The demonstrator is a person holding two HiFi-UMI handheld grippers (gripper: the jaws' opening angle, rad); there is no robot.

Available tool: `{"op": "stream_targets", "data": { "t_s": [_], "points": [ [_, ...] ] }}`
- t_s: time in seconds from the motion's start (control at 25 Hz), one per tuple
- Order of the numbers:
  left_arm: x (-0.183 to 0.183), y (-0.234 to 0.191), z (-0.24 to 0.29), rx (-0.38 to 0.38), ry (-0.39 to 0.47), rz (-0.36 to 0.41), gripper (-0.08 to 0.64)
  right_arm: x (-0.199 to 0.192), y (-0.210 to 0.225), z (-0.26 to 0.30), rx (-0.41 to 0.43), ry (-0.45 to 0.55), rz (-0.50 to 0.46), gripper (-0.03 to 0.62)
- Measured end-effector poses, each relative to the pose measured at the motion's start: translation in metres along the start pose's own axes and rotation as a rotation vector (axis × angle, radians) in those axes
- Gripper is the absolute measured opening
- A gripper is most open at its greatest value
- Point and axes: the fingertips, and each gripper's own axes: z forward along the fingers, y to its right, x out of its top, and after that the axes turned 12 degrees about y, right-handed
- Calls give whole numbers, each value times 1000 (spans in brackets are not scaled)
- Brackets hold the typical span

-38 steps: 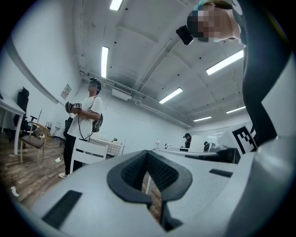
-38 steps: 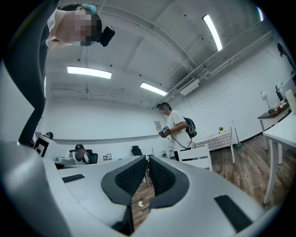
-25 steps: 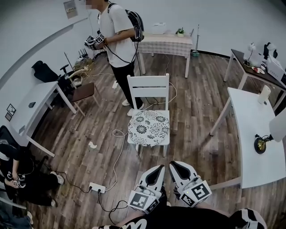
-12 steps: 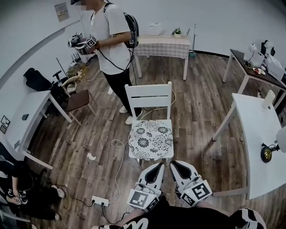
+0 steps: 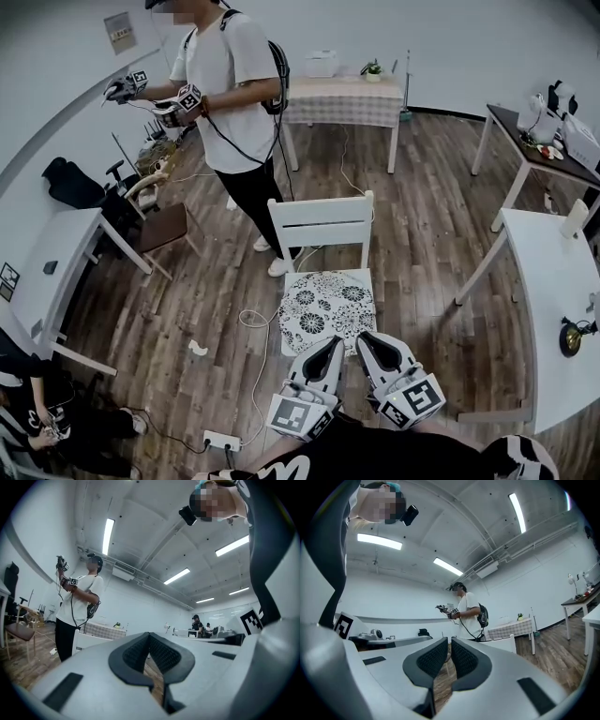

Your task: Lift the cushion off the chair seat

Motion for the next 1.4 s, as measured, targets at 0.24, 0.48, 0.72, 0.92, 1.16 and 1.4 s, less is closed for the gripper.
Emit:
{"op": "stream_targets", "data": {
  "t_s": [0.24,0.48,0.72,0.92,1.16,1.4],
  "points": [
    [-4,-35,18,-10,-10,17,-2,-13,10,38,6,12,4,37],
    [-4,-58,26,-26,-9,14,-1,-25,11,61,-9,19,-3,37],
    [-9,-69,29,-32,-27,10,-1,-27,13,70,5,3,-14,37],
    [-11,-75,25,-29,-42,15,-1,-40,17,66,-8,-26,1,37],
    [-24,-95,24,6,-65,13,-1,-100,47,61,-21,-175,-18,38],
    [-52,-97,32,3,-147,21,-1,-212,79,42,24,-459,21,47]
  ]
}}
